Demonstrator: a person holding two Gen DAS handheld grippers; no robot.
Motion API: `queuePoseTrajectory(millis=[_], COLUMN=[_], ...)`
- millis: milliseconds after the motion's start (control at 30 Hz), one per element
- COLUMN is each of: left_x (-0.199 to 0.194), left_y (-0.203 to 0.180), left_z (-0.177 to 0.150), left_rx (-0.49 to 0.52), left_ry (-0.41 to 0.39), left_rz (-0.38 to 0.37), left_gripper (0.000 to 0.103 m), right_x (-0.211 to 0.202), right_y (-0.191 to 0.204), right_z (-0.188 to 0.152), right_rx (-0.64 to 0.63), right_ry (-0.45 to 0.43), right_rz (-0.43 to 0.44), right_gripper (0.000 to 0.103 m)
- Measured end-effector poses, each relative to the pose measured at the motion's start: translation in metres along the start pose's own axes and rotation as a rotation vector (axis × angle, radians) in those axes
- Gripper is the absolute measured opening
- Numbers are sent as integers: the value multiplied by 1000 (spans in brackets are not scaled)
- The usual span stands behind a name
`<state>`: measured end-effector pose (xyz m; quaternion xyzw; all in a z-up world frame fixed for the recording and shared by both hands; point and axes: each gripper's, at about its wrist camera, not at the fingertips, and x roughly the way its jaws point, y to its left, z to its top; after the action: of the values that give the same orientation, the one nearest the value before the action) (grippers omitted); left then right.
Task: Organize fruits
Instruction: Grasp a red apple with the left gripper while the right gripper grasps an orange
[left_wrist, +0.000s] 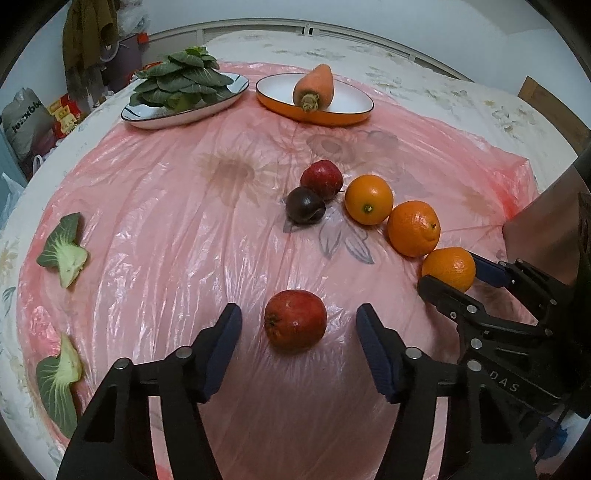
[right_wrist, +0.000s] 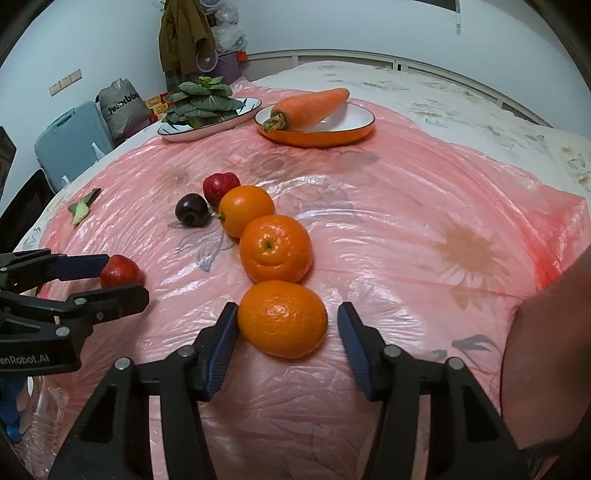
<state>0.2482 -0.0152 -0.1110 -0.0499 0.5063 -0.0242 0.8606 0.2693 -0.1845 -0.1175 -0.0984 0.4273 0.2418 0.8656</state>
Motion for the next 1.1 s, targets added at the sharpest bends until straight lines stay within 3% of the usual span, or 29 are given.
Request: queuePoseTrajectory(millis=[133,233,333,733,1100], left_x=[5,8,8,-4,-36], left_y=[1,5,9,13,14], left_z=[4,6,5,4,-5], left_rx=[-1,-7,-13,-8,-10], left_ry=[22,28,27,-3,-40], left_rz=[-9,-14,-15,-18,-7], left_gripper=[47,34,28,28,28], right_x=[1,1,-1,-14,-56], right_y=[1,2,1,2,5], right_z=[0,0,-2,-7,-27], right_rx=[-9,-13,-6,3,38], right_ry=[4,3,3,4,-25], right_rz=[7,8,12,5,-5], right_gripper=[57,56,55,54,54])
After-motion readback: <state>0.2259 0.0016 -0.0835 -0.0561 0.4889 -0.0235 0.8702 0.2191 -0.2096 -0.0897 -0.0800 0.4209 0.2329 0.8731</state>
